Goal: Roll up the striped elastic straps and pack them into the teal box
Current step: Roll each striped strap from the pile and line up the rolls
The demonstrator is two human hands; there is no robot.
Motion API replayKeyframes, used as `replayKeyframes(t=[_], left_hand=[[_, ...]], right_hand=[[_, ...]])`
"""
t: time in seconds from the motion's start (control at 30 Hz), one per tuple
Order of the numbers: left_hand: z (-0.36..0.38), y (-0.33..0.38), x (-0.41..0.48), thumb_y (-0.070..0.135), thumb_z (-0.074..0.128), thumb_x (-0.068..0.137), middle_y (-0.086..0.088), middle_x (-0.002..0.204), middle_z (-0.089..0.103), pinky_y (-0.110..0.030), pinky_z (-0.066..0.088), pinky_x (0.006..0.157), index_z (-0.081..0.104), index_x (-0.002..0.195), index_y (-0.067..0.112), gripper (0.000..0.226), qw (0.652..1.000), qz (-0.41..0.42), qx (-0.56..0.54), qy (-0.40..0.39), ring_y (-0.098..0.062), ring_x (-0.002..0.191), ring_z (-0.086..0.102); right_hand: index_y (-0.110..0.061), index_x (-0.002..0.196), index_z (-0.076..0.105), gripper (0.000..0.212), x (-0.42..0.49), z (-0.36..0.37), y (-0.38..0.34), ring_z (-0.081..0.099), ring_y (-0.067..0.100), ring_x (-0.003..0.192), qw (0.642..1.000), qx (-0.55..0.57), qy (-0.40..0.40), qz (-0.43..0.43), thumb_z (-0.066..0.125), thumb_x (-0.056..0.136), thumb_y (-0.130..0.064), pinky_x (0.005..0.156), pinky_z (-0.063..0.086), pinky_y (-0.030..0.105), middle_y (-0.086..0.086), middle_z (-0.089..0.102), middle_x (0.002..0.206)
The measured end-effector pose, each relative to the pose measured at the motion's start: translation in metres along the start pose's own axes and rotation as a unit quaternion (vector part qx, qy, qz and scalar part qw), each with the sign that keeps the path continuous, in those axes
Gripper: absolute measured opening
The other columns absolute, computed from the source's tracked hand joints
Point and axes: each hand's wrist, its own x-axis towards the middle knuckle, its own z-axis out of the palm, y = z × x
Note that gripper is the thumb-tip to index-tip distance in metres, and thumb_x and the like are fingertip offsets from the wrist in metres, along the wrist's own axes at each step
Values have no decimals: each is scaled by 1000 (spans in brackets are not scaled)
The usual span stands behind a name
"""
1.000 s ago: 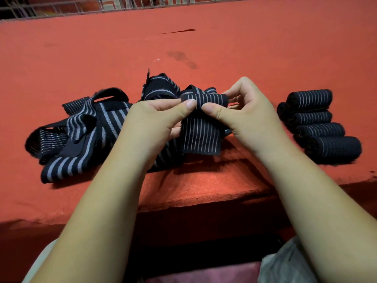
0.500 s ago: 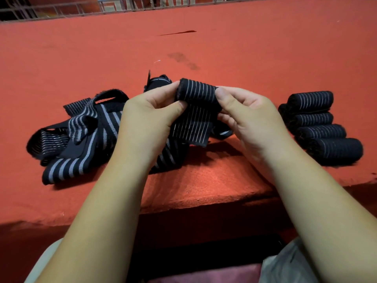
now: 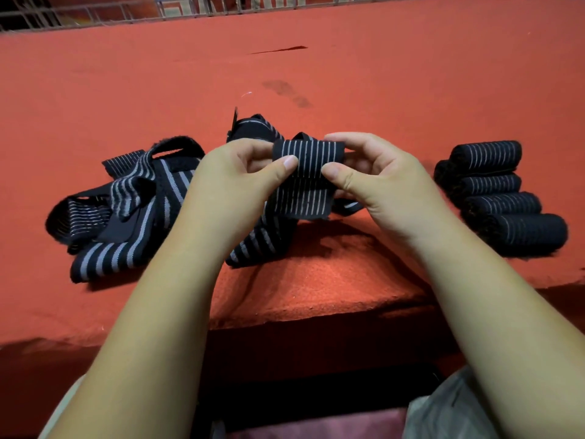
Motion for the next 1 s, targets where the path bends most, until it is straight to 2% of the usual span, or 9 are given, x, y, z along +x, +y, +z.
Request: replayKeyframes(t=[0.07, 0.2, 0.3, 0.43, 0.6, 0.7, 0.8, 0.93, 1.0], left_hand=[[1, 2, -2, 29, 79, 99, 16, 103, 82, -38, 62, 96, 80, 116, 30, 17, 1000, 14, 9, 11, -1, 97, 77], [0, 2, -3, 20, 84, 94, 13, 101, 83, -35, 63, 95, 82, 109, 30, 18, 999, 0, -34, 18, -4, 99, 79], [3, 2, -4, 15, 84, 93, 11, 99, 84, -37, 63, 96, 84, 106, 31, 21, 998, 0, -50, 26, -7, 99, 80], [11, 5, -7, 10, 83, 92, 10, 98, 84, -28, 63, 88, 84, 110, 24, 23, 997, 8, -64, 40, -7, 97, 80], [17, 6, -8, 10, 82, 93, 8, 102, 84, -32, 64, 95, 84, 117, 21, 26, 997, 15, -67, 48, -7, 101, 79], [18, 5, -9, 11, 81, 95, 10, 101, 84, -31, 64, 93, 84, 117, 22, 25, 997, 11, -62, 43, -5, 100, 79], [19, 4, -9, 13, 80, 96, 11, 100, 84, -28, 64, 90, 84, 117, 23, 23, 997, 3, -62, 42, -5, 97, 79], [20, 1, -4, 20, 86, 92, 7, 96, 82, -26, 63, 87, 77, 126, 21, 35, 995, -23, -71, 69, -4, 88, 78], [18, -1, -3, 24, 86, 93, 8, 97, 83, -24, 62, 88, 76, 128, 21, 36, 996, -26, -62, 64, -2, 90, 77]], right_hand=[[-15, 133, 67, 37, 1, 0, 1, 75, 10, 91, 1000, 5, 4, 1, 75, 98, -7, 78, 59, 24, 3, 81, 113], [-11, 133, 69, 36, 1, 1, 3, 77, 16, 110, 1000, 7, 15, -8, 76, 98, -8, 92, 62, 32, 3, 80, 121], [-21, 133, 75, 36, 1, 1, 0, 76, 9, 108, 997, -57, 36, -22, 79, 98, -19, 94, 62, 32, -5, 77, 126], [-29, 139, 72, 36, 3, -3, -1, 70, 5, 114, 985, -162, 44, -50, 73, 102, -28, 107, 55, 34, -8, 69, 127], [-26, 138, 72, 31, 0, -6, -2, 70, 2, 121, 988, -144, 14, -54, 62, 109, -21, 111, 53, 34, -13, 77, 127], [-23, 141, 70, 32, -1, -6, 0, 70, 6, 124, 990, -131, 0, -51, 59, 111, -17, 113, 53, 38, -11, 76, 129], [-19, 140, 68, 30, 0, -5, 1, 73, 14, 120, 995, -87, -13, -42, 56, 112, -15, 108, 57, 43, -5, 78, 125], [-14, 140, 65, 29, 2, -6, 0, 76, 11, 94, 998, -42, -27, -25, 53, 113, -14, 79, 61, 28, -6, 80, 104], [-13, 139, 66, 28, 2, -6, 1, 76, 12, 92, 999, -30, -29, -18, 53, 113, -13, 77, 60, 28, -5, 78, 100]])
